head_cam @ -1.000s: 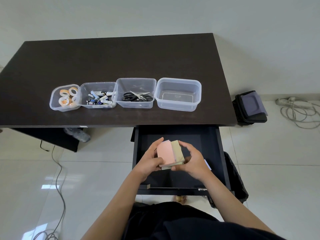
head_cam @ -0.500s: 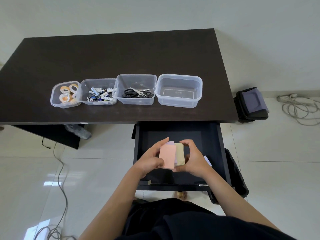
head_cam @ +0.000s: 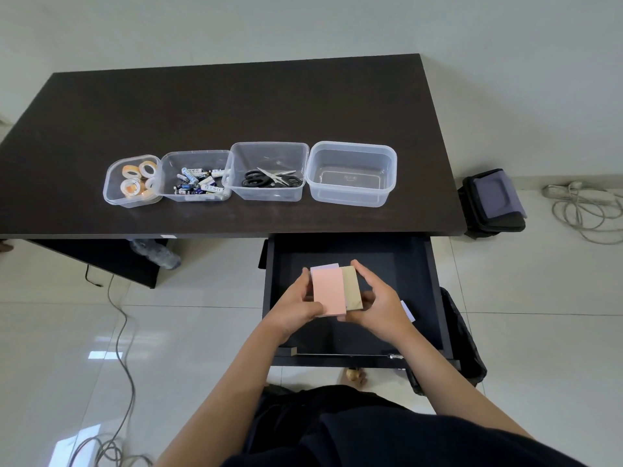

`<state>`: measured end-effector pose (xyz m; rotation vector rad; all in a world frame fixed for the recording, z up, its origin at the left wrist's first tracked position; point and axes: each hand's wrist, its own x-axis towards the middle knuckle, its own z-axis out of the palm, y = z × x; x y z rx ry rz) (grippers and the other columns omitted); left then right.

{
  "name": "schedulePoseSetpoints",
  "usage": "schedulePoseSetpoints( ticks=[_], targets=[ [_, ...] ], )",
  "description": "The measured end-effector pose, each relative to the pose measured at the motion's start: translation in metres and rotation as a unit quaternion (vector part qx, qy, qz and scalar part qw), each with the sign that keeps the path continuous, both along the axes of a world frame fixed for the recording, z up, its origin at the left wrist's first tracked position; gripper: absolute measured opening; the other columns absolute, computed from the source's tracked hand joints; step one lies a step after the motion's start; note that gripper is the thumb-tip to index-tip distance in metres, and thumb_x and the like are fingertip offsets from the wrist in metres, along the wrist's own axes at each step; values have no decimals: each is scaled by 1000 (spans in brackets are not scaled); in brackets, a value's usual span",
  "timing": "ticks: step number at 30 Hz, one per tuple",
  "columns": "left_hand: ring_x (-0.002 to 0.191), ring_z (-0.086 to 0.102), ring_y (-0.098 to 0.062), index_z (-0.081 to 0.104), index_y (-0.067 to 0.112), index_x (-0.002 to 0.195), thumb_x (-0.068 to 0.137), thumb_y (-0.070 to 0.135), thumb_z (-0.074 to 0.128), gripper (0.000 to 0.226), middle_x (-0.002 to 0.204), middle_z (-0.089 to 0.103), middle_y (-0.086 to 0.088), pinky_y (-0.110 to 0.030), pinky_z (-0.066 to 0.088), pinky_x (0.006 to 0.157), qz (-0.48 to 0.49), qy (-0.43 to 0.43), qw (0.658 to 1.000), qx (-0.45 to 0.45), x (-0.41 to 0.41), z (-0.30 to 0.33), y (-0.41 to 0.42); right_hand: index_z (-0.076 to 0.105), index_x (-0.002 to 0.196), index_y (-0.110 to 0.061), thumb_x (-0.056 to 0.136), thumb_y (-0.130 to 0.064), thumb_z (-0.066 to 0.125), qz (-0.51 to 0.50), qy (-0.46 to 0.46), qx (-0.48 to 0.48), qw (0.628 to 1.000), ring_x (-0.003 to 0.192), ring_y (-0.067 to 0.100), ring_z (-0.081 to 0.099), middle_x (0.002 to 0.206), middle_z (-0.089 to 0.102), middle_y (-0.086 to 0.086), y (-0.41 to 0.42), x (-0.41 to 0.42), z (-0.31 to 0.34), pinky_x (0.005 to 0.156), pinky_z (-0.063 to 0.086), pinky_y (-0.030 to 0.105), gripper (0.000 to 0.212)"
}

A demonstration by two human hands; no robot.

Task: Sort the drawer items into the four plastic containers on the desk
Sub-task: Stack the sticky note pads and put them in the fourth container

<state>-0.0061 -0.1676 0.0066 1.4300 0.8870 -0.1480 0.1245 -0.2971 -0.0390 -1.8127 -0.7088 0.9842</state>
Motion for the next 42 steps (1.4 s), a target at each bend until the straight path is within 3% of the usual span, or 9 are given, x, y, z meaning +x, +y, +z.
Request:
schedulePoseSetpoints(
  ticks=[2, 6, 10, 15, 18, 23, 31, 37, 42],
  targets=[
    [119, 49, -17, 30, 27, 141, 84, -1, 59, 70, 131, 50, -3, -35, 52, 93, -8, -2, 1000, 24, 1, -1, -1, 32, 145, -35, 63, -9, 87, 0, 14, 4, 1000, 102, 13, 61, 112, 57, -19, 0, 0, 1, 79, 59, 29, 102],
    [117, 50, -17, 35, 27, 137, 83, -1, 60, 66, 127, 52, -2, -27, 50, 84, -3, -12, 999, 31, 0, -1, -2, 30, 146, -32, 66, -5, 84, 7, 32, 10, 999, 106, -8, 54, 116, 50, -28, 2, 0, 3, 76, 57, 22, 100],
    [115, 50, -15, 32, 30, 137, 84, 2, 62, 67, 126, 52, -1, -32, 51, 91, -18, 1, 999, 48, -1, 0, 0, 34, 144, -28, 66, -6, 85, 16, 25, 20, 999, 110, 0, 52, 126, 49, -19, 6, 3, 4, 70, 55, 15, 96],
    [119, 46, -13, 1, 29, 150, 84, 0, 63, 96, 134, 44, 4, -34, 45, 98, -3, 20, 999, 32, -3, -2, 2, 36, 142, -30, 64, -11, 86, 25, 9, 15, 1000, 110, 11, 54, 134, 47, -13, 9, 4, 2, 74, 57, 22, 95],
    [126, 44, -17, 8, 32, 150, 83, -4, 62, 93, 144, 41, 2, -34, 47, 97, 23, -3, 1000, 21, -4, 0, 1, 36, 141, -31, 65, -10, 85, 21, 7, 6, 1000, 103, 10, 56, 123, 48, -19, 8, 2, 0, 69, 57, 19, 93],
    [125, 44, -18, 31, 39, 136, 86, -5, 57, 72, 143, 43, 4, -17, 52, 66, 76, -34, 996, -8, -4, 2, -4, 36, 140, -32, 62, -9, 87, 15, 11, 1, 1000, 102, 16, 59, 127, 48, -17, 5, 0, -3, 76, 59, 30, 96],
    [116, 50, -15, 22, 40, 145, 89, -5, 48, 76, 140, 44, 9, -17, 54, 64, 100, -43, 993, -36, -1, 0, -8, 32, 143, -36, 62, -14, 88, 9, 20, 19, 1000, 100, 18, 61, 138, 42, -16, 6, 1, -1, 83, 58, 35, 100],
    [123, 44, -14, 7, 34, 150, 91, -5, 44, 80, 145, 39, 9, -14, 51, 64, 85, -24, 995, -34, 6, -4, -7, 32, 140, -44, 64, -23, 87, 51, -3, 30, 998, 129, 3, 36, 139, 35, -13, 10, 5, 1, 103, 40, 24, 96],
    [115, 48, -10, 14, 33, 150, 90, -2, 44, 75, 138, 45, 4, -17, 48, 70, 66, -10, 998, -12, 12, -6, -2, 29, 142, -44, 68, -31, 84, 65, -6, 16, 998, 131, 4, 31, 141, 29, -10, 13, 9, -1, 99, 34, 13, 93]
  ],
)
